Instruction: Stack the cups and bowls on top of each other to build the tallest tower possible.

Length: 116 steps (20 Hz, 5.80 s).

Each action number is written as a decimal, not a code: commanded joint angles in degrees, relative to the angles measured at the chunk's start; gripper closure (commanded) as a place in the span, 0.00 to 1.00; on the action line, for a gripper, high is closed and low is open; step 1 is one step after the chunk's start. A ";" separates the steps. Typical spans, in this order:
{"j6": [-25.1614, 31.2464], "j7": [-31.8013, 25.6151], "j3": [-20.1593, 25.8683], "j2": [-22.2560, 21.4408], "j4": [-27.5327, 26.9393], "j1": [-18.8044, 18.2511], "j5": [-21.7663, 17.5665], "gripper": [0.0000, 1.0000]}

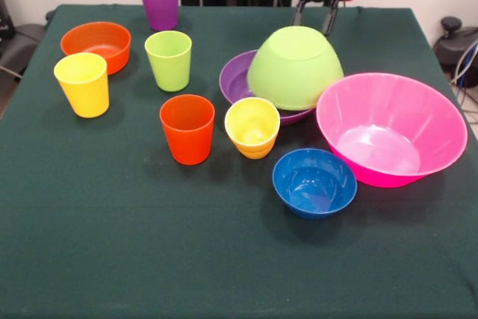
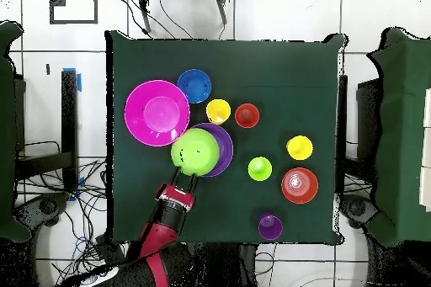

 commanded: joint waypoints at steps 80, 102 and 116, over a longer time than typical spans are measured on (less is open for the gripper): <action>19.97 -6.14 1.78 13.50 -13.25 9.26 20.15 0.00; 18.83 -3.84 2.06 3.14 -9.02 3.61 6.00 0.00; 21.16 -3.69 2.06 -0.45 -9.41 3.38 5.28 0.00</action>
